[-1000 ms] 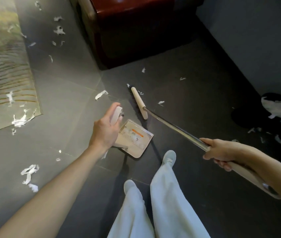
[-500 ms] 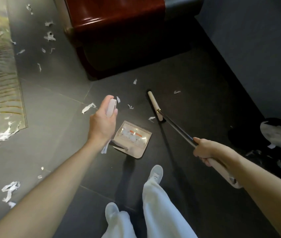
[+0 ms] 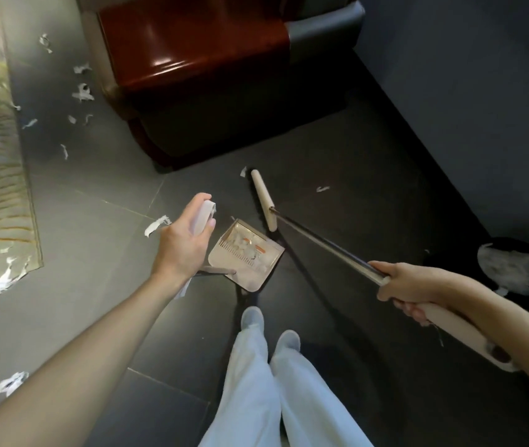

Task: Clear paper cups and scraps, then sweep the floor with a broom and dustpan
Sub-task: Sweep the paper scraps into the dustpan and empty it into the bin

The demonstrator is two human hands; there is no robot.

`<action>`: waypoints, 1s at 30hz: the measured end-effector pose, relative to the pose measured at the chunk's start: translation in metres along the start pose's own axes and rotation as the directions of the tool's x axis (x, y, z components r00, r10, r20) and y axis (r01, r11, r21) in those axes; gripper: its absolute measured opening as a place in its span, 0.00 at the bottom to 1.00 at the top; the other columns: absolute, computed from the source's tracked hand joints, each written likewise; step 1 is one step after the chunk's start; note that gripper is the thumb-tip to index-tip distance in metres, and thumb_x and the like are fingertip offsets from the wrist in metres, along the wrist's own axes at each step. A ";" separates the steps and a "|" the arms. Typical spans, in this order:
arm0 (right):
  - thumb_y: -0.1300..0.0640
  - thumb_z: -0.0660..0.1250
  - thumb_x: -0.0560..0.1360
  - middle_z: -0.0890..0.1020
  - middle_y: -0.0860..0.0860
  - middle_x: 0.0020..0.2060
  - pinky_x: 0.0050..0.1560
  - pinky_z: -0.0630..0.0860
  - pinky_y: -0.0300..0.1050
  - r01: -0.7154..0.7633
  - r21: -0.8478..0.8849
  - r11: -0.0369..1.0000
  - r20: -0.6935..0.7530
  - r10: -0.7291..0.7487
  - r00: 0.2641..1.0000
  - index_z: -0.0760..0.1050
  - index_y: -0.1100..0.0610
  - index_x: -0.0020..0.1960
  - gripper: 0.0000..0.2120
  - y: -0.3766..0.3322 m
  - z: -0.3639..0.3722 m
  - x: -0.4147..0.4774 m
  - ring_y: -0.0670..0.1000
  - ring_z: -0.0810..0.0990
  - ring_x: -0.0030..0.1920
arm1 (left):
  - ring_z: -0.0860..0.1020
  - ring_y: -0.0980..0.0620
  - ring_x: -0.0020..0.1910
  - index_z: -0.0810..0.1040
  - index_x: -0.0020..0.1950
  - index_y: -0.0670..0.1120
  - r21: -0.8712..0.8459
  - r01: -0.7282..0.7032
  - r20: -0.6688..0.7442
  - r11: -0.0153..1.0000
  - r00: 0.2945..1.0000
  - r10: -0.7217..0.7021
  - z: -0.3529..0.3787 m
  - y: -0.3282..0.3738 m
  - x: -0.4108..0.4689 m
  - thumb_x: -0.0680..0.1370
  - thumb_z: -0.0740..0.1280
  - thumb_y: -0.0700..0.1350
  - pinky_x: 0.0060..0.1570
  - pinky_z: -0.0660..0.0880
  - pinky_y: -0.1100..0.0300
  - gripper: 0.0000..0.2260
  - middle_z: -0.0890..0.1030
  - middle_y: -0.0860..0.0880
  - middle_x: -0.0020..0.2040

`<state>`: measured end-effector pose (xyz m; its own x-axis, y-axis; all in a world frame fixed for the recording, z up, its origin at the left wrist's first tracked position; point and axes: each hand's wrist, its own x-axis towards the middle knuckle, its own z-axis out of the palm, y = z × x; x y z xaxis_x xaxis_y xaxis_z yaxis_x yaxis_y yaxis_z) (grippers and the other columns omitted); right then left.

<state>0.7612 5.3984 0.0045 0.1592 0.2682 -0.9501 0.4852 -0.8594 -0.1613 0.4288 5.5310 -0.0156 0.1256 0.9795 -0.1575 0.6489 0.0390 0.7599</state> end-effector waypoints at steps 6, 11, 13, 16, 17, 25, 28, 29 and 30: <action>0.63 0.64 0.78 0.75 0.55 0.32 0.21 0.69 0.38 0.022 0.091 0.996 -0.139 -0.010 0.990 0.52 0.45 0.78 0.35 -0.016 -0.050 -0.004 0.46 0.70 0.23 | 0.75 0.43 0.38 0.70 0.60 0.65 -0.029 -0.076 0.012 0.997 0.997 0.077 0.025 0.033 0.039 0.79 0.65 0.47 0.41 0.74 0.51 0.14 0.80 0.46 0.44; 0.65 0.64 0.77 0.76 0.56 0.32 0.21 0.69 0.39 -0.028 0.134 0.991 -0.230 0.058 0.972 0.52 0.46 0.78 0.36 -0.025 -0.104 0.031 0.47 0.71 0.23 | 0.75 0.43 0.36 0.71 0.66 0.58 -0.015 -0.083 0.008 0.996 0.996 0.083 0.065 0.061 0.075 0.80 0.63 0.47 0.38 0.75 0.53 0.15 0.79 0.48 0.42; 0.66 0.64 0.76 0.76 0.56 0.32 0.22 0.70 0.41 -0.053 0.137 0.989 -0.237 0.085 0.968 0.52 0.46 0.78 0.37 -0.028 -0.130 0.050 0.48 0.71 0.23 | 0.74 0.52 0.34 0.71 0.67 0.57 0.007 -0.072 -0.003 0.997 0.997 0.072 0.084 0.071 0.089 0.81 0.63 0.48 0.32 0.71 0.67 0.15 0.77 0.49 0.43; 0.66 0.63 0.76 0.75 0.57 0.31 0.22 0.69 0.40 -0.083 0.083 0.993 -0.244 0.101 0.964 0.51 0.48 0.78 0.37 -0.036 -0.163 0.080 0.48 0.71 0.22 | 0.75 0.53 0.33 0.70 0.65 0.59 0.000 -0.057 -0.009 0.998 0.998 0.057 0.111 0.090 0.110 0.80 0.63 0.48 0.32 0.73 0.65 0.14 0.78 0.48 0.42; 0.66 0.63 0.76 0.75 0.57 0.30 0.21 0.69 0.39 -0.086 0.037 0.996 -0.240 0.093 0.966 0.51 0.49 0.78 0.37 -0.038 -0.170 0.088 0.49 0.71 0.21 | 0.76 0.50 0.35 0.69 0.65 0.60 0.014 -0.048 -0.006 0.999 0.999 0.048 0.119 0.098 0.117 0.80 0.63 0.48 0.35 0.74 0.59 0.14 0.79 0.47 0.43; 0.64 0.63 0.76 0.75 0.54 0.33 0.22 0.69 0.38 -0.076 -0.091 0.993 0.021 0.078 0.997 0.51 0.42 0.77 0.36 -0.035 -0.171 0.109 0.46 0.71 0.25 | 0.75 0.45 0.36 0.68 0.61 0.65 0.063 0.024 -0.082 0.998 0.996 -0.018 0.147 0.125 0.135 0.79 0.63 0.50 0.40 0.75 0.50 0.13 0.78 0.47 0.39; 0.64 0.63 0.76 0.74 0.52 0.29 0.23 0.69 0.38 -0.041 -0.099 0.994 0.141 0.055 0.988 0.53 0.41 0.77 0.36 -0.027 -0.175 0.099 0.45 0.69 0.23 | 0.76 0.40 0.38 0.70 0.62 0.63 0.053 0.045 -0.103 0.998 0.994 -0.039 0.148 0.130 0.130 0.79 0.64 0.48 0.41 0.76 0.48 0.14 0.79 0.44 0.40; 0.63 0.63 0.76 0.73 0.52 0.29 0.23 0.69 0.38 -0.030 -0.113 0.993 0.162 0.048 0.986 0.53 0.40 0.77 0.36 -0.026 -0.179 0.095 0.45 0.69 0.23 | 0.76 0.38 0.38 0.71 0.62 0.62 0.052 0.059 -0.110 0.997 0.992 -0.053 0.146 0.130 0.127 0.79 0.64 0.48 0.41 0.76 0.47 0.14 0.79 0.44 0.40; 0.63 0.63 0.76 0.73 0.52 0.29 0.23 0.69 0.38 -0.017 -0.137 0.990 0.175 0.041 0.984 0.53 0.40 0.76 0.36 -0.025 -0.182 0.091 0.45 0.69 0.23 | 0.76 0.38 0.38 0.71 0.62 0.62 0.056 0.077 -0.119 0.996 0.991 -0.069 0.143 0.129 0.124 0.79 0.64 0.48 0.41 0.76 0.48 0.14 0.79 0.44 0.40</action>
<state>0.9203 5.5239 -0.0295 0.0266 0.1524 -0.9880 0.5957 -0.7961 -0.1067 0.6357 5.6291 -0.0274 -0.0097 0.9909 -0.1340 0.6975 0.1027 0.7092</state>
